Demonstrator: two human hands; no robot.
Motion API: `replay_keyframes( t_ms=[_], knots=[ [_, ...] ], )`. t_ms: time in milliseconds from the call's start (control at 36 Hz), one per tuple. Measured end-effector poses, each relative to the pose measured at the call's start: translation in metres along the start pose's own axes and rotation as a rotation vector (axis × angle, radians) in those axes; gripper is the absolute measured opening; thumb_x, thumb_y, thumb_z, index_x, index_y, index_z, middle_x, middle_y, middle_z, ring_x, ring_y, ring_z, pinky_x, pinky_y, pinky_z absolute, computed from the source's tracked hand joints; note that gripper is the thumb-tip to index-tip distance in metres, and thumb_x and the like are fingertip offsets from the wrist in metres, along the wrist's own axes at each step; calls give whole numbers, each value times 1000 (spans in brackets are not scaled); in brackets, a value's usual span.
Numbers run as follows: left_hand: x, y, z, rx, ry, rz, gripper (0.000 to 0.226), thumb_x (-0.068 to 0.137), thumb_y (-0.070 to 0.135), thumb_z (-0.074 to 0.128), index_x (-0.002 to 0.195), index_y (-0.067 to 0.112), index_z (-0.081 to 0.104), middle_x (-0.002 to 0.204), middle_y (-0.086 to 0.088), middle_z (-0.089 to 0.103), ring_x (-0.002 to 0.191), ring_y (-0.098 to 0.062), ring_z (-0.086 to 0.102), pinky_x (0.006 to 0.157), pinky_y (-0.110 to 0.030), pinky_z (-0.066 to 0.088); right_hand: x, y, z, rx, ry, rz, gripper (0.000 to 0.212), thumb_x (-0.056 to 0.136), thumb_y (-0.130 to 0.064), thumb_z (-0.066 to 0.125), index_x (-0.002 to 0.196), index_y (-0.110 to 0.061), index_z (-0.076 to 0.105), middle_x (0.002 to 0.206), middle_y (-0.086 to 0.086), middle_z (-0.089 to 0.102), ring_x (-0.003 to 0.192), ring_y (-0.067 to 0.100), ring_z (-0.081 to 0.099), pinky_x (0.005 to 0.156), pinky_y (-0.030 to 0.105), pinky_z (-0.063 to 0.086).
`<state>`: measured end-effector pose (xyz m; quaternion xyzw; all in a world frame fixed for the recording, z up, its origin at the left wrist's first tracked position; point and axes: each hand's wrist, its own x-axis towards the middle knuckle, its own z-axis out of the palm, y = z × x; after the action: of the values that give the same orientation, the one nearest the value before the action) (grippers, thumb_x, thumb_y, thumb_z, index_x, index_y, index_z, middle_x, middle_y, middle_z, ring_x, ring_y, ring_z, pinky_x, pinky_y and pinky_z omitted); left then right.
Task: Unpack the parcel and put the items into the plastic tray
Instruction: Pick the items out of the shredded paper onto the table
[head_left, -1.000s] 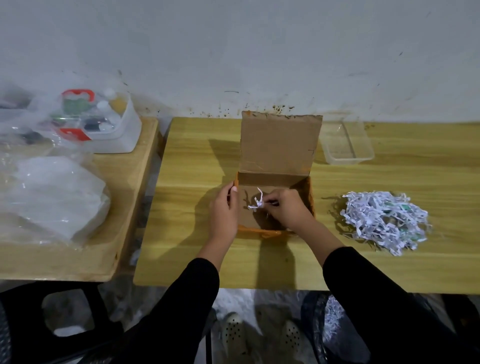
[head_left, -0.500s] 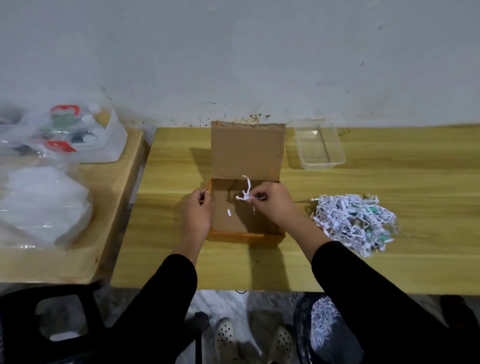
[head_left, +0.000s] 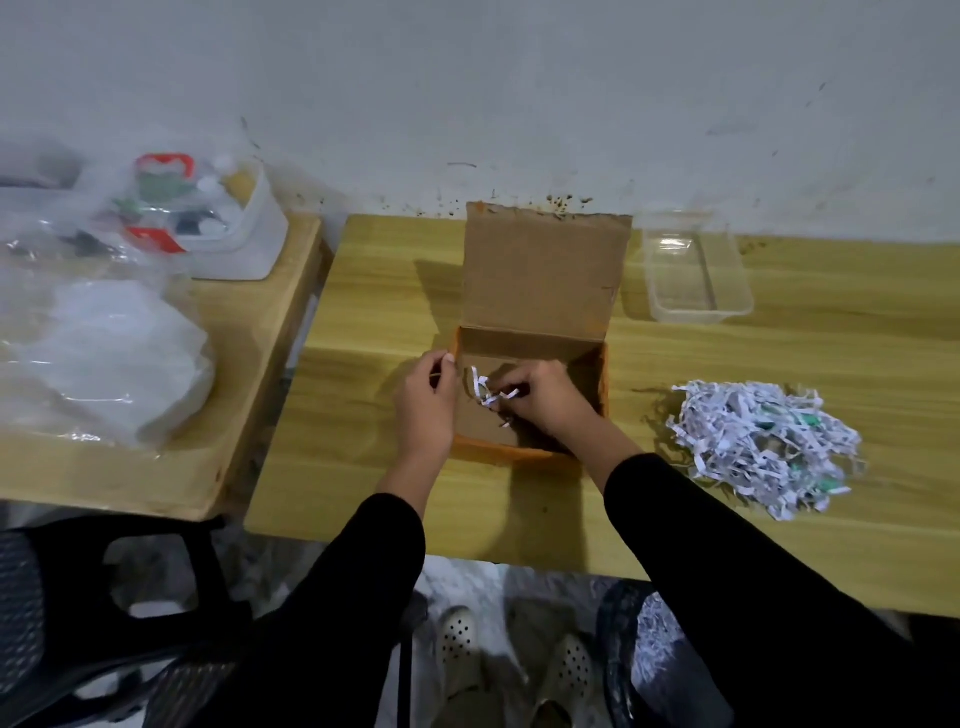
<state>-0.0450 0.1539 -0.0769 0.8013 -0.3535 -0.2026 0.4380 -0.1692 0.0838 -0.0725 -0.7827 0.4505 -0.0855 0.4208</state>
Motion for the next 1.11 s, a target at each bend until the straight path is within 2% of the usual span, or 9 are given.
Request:
replay_keyframes(
  t_ms=[139, 194, 306, 528, 750, 889, 972, 1028, 1111],
  knots=[
    [-1, -2, 2, -18, 16, -13, 24, 95, 22, 47, 106, 8, 64, 98, -9, 68, 87, -19, 58, 69, -22, 37, 2, 4, 4, 23, 11, -73, 18, 70, 1, 74, 89, 0, 73, 96, 17, 71, 83, 10, 56, 67, -6, 29],
    [-1, -2, 3, -11, 27, -12, 25, 95, 22, 47, 107, 8, 64, 100, -8, 68, 87, -16, 57, 67, -18, 35, 3, 6, 6, 2, 22, -59, 18, 73, 3, 71, 90, -1, 73, 101, 17, 70, 91, 15, 58, 72, -4, 27],
    [-2, -2, 4, -38, 46, -6, 24, 94, 21, 47, 104, 9, 65, 97, -8, 68, 86, -17, 58, 70, -21, 37, 5, 7, 8, -18, -13, -71, 16, 76, 0, 69, 90, -5, 74, 97, 14, 69, 74, 5, 49, 73, 9, 32],
    [-2, -3, 4, -44, 37, 3, 24, 94, 23, 47, 104, 10, 65, 93, -5, 68, 82, -16, 58, 69, -24, 39, 6, 5, 10, -21, -22, -167, 10, 75, 4, 68, 82, 1, 73, 97, 14, 71, 88, 19, 63, 74, 13, 38],
    [-5, -3, 3, -51, 29, 7, 25, 95, 24, 46, 101, 11, 65, 85, 1, 64, 78, -13, 56, 61, -16, 34, 3, 7, 10, 44, -3, -163, 15, 75, -1, 70, 88, -8, 73, 87, 16, 71, 80, 28, 63, 70, 26, 44],
    [-4, -4, 2, -69, 26, -2, 26, 95, 24, 46, 104, 8, 65, 95, -6, 68, 87, -17, 59, 72, -25, 42, 5, 7, 12, 45, -17, -167, 23, 74, -6, 72, 96, -14, 72, 89, 10, 72, 78, 21, 62, 70, 24, 46],
    [-4, -4, 3, -79, 33, -7, 26, 94, 23, 47, 105, 7, 65, 97, -9, 68, 90, -21, 61, 74, -27, 44, 7, 7, 14, 42, -53, -176, 24, 73, -3, 74, 94, -13, 73, 83, -2, 68, 69, 9, 58, 62, 5, 41],
    [-3, -5, 4, -83, 17, -17, 28, 95, 25, 46, 106, 7, 64, 97, -11, 68, 90, -23, 61, 73, -28, 44, 8, 4, 15, 52, -72, -158, 18, 73, -5, 74, 89, -13, 75, 76, -13, 63, 64, -1, 53, 59, 1, 38],
    [-3, -6, 4, -79, 11, -11, 29, 95, 26, 44, 106, 7, 64, 95, -12, 68, 88, -25, 61, 69, -25, 42, 12, 3, 17, 29, -66, -140, 14, 75, -2, 71, 85, -12, 75, 82, -7, 67, 70, 2, 55, 63, 2, 37]
  ],
)
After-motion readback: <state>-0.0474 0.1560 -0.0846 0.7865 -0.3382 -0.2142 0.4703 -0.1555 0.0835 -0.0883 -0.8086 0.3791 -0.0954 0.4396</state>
